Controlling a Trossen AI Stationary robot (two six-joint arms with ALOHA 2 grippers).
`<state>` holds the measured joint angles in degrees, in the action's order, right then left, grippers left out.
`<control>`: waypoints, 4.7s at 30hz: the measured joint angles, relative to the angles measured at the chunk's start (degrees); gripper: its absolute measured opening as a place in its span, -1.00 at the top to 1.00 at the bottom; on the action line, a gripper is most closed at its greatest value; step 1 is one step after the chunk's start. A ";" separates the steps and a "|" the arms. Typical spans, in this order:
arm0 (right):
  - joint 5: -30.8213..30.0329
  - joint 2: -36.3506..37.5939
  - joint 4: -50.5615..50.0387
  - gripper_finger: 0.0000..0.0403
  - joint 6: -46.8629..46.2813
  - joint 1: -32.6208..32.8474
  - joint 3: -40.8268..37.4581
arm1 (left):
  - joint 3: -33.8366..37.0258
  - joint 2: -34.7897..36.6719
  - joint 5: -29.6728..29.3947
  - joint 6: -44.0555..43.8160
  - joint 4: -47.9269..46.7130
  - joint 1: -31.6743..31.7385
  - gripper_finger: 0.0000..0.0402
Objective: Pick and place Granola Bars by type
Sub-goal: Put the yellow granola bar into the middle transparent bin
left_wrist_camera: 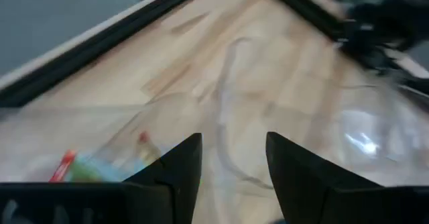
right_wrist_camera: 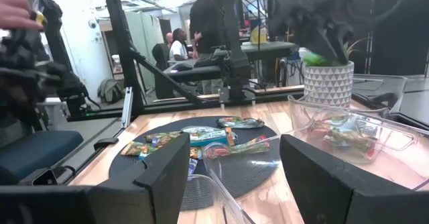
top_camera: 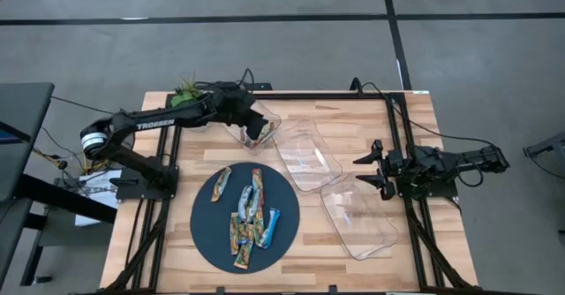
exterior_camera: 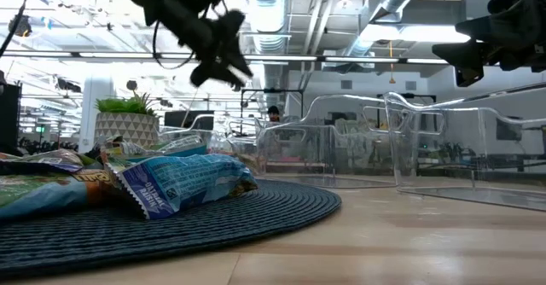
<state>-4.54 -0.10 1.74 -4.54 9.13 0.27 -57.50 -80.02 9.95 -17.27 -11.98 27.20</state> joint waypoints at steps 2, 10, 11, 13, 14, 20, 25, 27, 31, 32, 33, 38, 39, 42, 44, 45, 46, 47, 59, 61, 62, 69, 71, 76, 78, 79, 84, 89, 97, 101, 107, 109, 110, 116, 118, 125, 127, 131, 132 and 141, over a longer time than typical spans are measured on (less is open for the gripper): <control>0.07 0.00 0.00 -0.11 0.00 0.00 0.01 | -2.00 1.13 0.95 2.25 -3.81 -1.43 0.24; 0.00 0.00 0.00 -0.11 0.01 -0.01 0.00 | -6.24 6.44 -2.16 2.66 -23.40 -11.18 0.30; 0.01 0.00 0.00 -0.11 0.01 -0.02 0.01 | -6.24 6.90 -3.30 0.89 -26.42 -12.69 0.30; 0.01 0.00 0.00 -0.11 0.00 -0.01 0.01 | -6.24 7.41 -5.75 -3.96 -32.23 -15.63 0.30; 0.01 0.00 0.00 -0.11 0.01 -0.02 -0.02 | -6.24 7.42 -7.17 -7.33 -35.43 -17.01 0.30; 0.03 0.00 0.00 -0.11 0.00 -0.01 0.00 | -6.24 7.12 -12.90 -31.93 -48.93 -23.92 0.30; 0.03 0.00 0.00 -0.11 0.00 0.00 -0.01 | -6.22 5.39 -13.51 -41.30 -55.70 -27.65 0.30; 0.03 0.00 -0.01 -0.11 0.01 -0.01 0.01 | -6.20 3.84 -13.66 -42.46 -57.24 -28.54 0.30; 0.03 0.00 -0.02 -0.11 0.00 -0.02 0.00 | -6.18 -0.09 -13.66 -44.18 -59.90 -29.69 0.30; 0.03 0.00 0.01 -0.11 0.02 -0.02 0.01 | -6.18 -1.08 -13.68 -44.72 -60.51 -29.90 0.30; 0.03 0.00 0.02 -0.11 0.00 0.00 0.01 | -6.18 -2.08 -13.68 -45.02 -61.14 -29.98 0.30; 0.03 0.00 0.00 -0.11 0.00 -0.01 -0.01 | -6.16 -7.01 -13.74 -44.57 -61.81 -30.54 0.26; 0.03 0.00 0.00 -0.11 0.01 -0.02 0.01 | -6.16 -8.05 -13.65 -44.17 -61.65 -30.54 0.24; 0.03 0.00 0.00 -0.11 0.00 0.00 0.00 | -6.14 -11.15 -11.63 -42.26 -61.57 -30.52 0.16; 0.03 0.00 0.02 -0.11 0.00 0.00 0.01 | -5.82 -12.60 -10.72 -41.24 -61.12 -30.54 0.09; 0.03 0.00 0.00 -0.11 0.02 -0.02 0.01 | -5.43 -12.99 -10.48 -41.00 -60.49 -30.53 0.06; 0.03 0.00 0.00 -0.11 0.01 0.00 -0.01 | -4.66 -13.04 -10.21 -40.95 -59.19 -30.52 0.02; 0.03 0.00 0.01 -0.11 0.00 0.00 0.01 | -3.73 -13.06 -9.98 -41.04 -57.63 -30.52 -0.02; 0.03 0.00 0.00 -0.11 0.00 0.00 0.01 | 3.87 -13.01 -10.33 -43.51 -47.37 -29.40 -0.30; 0.03 0.00 0.00 -0.11 0.00 0.00 0.01 | 4.55 -12.99 -10.71 -43.53 -46.54 -29.22 -0.30; 0.03 0.00 0.00 -0.11 0.00 0.00 -0.02 | 4.93 -12.99 -10.73 -43.55 -45.96 -29.12 -0.31; 0.03 0.00 0.00 -0.11 0.00 0.00 0.00 | 8.39 -12.97 -9.58 -43.52 -38.80 -28.99 -0.30; 0.03 0.00 0.00 -0.11 0.00 -0.02 0.01 | 8.81 -12.95 -9.51 -43.21 -37.99 -28.99 -0.27; 0.03 0.00 0.00 -0.11 0.00 -0.01 0.01 | 8.86 -12.92 -9.13 -42.94 -37.79 -28.99 -0.06; 0.03 0.00 0.00 -0.11 0.01 0.00 0.01 | 8.89 -12.92 -8.80 -42.90 -37.81 -28.87 0.07; 0.03 0.00 0.00 -0.11 0.00 -0.01 0.01 | 8.92 -12.92 -8.62 -42.89 -37.89 -28.81 0.14; 0.03 0.00 0.00 -0.11 0.00 0.00 -0.02 | 8.92 -12.92 -8.52 -42.80 -37.98 -28.74 0.46; 0.03 0.00 0.00 -0.11 0.00 -0.02 -0.01 | 8.95 -12.95 -8.57 -41.67 -37.93 -28.72 0.68; 0.03 0.00 0.00 -0.11 0.00 0.00 0.01 | 8.38 -12.30 -8.70 -41.17 -37.66 -28.72 0.88; 0.03 0.00 0.00 -0.11 0.00 -0.01 0.00 | 8.38 -10.61 -8.78 -40.18 -35.95 -28.72 0.89; 0.03 0.00 0.00 -0.11 0.02 -0.02 -0.01 | 8.36 -5.79 -9.68 -34.90 -28.20 -28.72 0.84; 0.03 0.00 0.00 -0.11 0.02 -0.02 0.01 | 8.36 -3.77 -10.59 -33.01 -24.96 -28.74 0.84; 0.03 0.00 0.00 -0.11 0.00 -0.02 0.01 | 8.36 -2.79 -11.26 -32.18 -22.99 -28.72 0.84; 0.03 0.00 0.00 -0.11 0.00 0.00 0.00 | 8.31 2.21 -16.44 -26.24 -9.69 -27.56 0.83; 0.03 0.00 0.00 -0.11 0.00 0.00 0.01 | 8.31 3.10 -17.70 -24.17 -4.61 -26.82 0.83; 0.03 0.00 0.00 -0.11 0.00 0.00 0.00 | 8.29 3.53 -20.01 -20.73 14.04 -23.93 0.83; 0.03 0.00 0.00 -0.11 0.00 -0.02 0.01 | 8.23 3.13 -20.84 -20.71 18.85 -23.40 0.83; 0.03 0.00 0.00 -0.11 0.00 0.00 0.00 | 8.23 3.12 -25.10 -20.95 23.67 -22.53 0.83; 0.03 0.00 0.00 -0.11 0.00 -0.01 0.01 | 8.23 3.12 -25.64 -20.93 23.69 -22.14 0.83; 0.03 0.00 -0.10 -0.11 0.01 -0.01 -0.01 | 1.19 -3.02 -15.40 -11.81 16.92 -18.39 0.83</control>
<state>-4.51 -0.10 1.64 -4.53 9.11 0.26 -56.31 -83.04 -5.45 -29.08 4.95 8.81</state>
